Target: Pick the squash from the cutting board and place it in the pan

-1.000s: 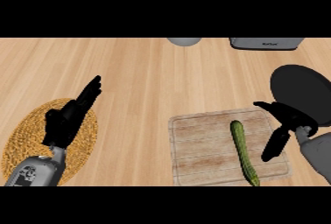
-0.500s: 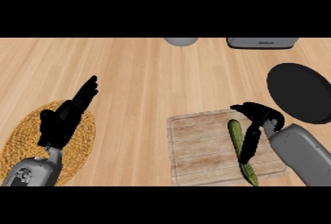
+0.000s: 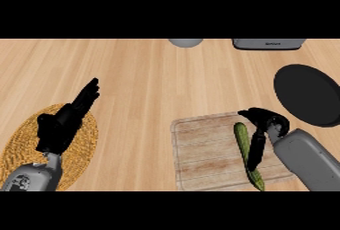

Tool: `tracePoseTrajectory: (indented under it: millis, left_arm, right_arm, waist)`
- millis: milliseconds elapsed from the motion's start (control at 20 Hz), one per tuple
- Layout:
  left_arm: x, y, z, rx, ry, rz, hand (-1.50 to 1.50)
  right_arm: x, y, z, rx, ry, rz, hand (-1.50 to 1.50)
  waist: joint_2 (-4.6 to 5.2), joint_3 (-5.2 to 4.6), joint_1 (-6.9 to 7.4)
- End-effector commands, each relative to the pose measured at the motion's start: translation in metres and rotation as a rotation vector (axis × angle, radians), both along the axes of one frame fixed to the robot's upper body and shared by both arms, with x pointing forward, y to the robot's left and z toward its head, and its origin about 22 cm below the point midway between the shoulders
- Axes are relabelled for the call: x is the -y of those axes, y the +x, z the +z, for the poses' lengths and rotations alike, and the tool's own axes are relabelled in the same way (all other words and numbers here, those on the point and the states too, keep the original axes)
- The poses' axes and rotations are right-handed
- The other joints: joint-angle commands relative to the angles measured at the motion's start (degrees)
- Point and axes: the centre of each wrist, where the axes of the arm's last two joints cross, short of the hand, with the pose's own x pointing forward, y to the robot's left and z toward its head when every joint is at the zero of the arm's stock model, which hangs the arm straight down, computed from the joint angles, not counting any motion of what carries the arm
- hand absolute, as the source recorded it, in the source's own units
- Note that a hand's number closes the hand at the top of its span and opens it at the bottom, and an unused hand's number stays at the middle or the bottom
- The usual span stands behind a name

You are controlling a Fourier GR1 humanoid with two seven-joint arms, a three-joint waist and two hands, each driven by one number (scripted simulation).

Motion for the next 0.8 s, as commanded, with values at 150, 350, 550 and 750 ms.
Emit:
tracePoseTrajectory:
  millis: [150, 350, 550, 750]
  left_arm:
    - [-0.009, -0.008, -0.014, -0.007, 0.001, 0.005, 0.0]
    - [0.006, -0.006, -0.011, 0.001, -0.008, 0.012, 0.0]
    - [-0.023, 0.001, 0.01, 0.02, 0.003, 0.017, 0.0]
    - [0.004, -0.006, -0.011, 0.001, 0.012, -0.014, 0.0]
  right_arm:
    - [-0.01, -0.015, -0.024, -0.059, -0.108, -0.022, -1.5]
    - [0.003, -0.024, -0.035, -0.048, -0.108, -0.016, -1.5]
    - [-0.001, -0.02, -0.039, -0.039, -0.114, -0.016, -1.5]
    - [-0.003, -0.025, -0.056, -0.087, -0.061, 0.081, 1.5]
  waist:
    - [0.01, 0.01, -0.16]
    - [0.02, 0.03, -0.17]
    - [0.04, 0.03, -0.1]
    - [0.09, 0.04, 0.06]
